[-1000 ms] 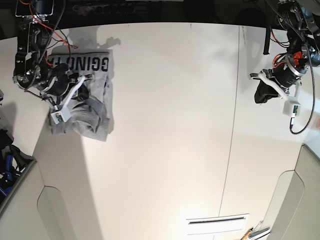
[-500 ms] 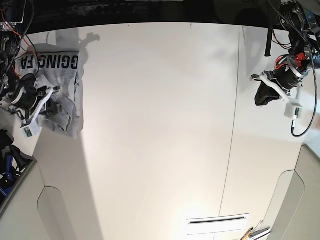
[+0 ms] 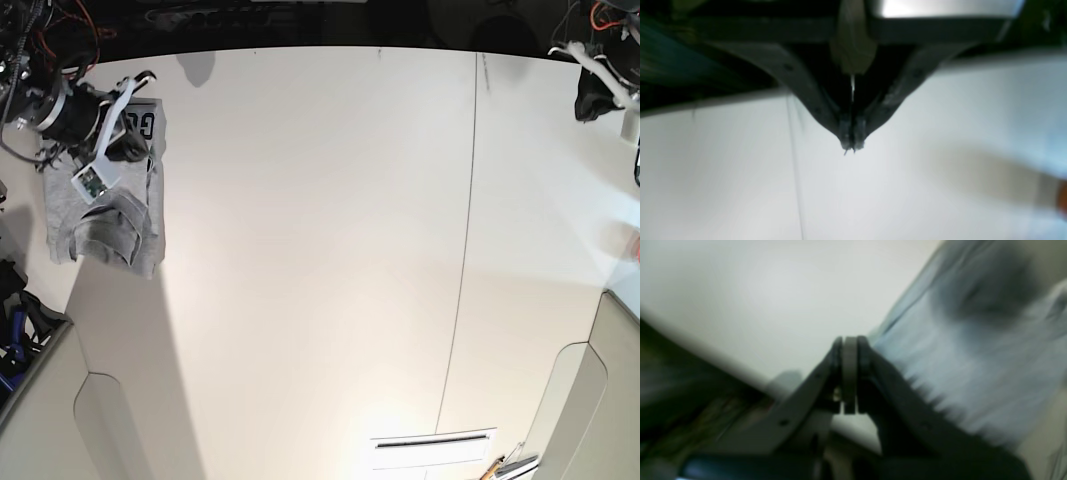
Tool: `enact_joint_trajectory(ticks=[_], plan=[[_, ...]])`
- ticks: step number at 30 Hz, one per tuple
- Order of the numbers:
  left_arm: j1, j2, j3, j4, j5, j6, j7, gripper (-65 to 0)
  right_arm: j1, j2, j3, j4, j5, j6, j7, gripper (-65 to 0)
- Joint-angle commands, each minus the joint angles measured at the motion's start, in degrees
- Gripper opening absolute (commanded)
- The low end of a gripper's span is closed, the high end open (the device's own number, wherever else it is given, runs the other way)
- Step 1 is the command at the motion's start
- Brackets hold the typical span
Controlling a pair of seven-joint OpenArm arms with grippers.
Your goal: Fold the T-shirt properly
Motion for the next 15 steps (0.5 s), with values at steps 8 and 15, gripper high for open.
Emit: enact_joint_trajectory(ticks=[8,15], plan=[[19.89,0.98,-3.48,-0.96,-9.66,-2.89,7.87,-65.0,-22.27,1.18,0.68,2.71,0.83,3.06,-8.33,-65.0],[29.59,-7.45,6.08,-18.43,-13.81,-6.51,7.39,-65.0,-31.36,1.38,0.63,-5.49,3.21,5.7,-7.78,-65.0]])
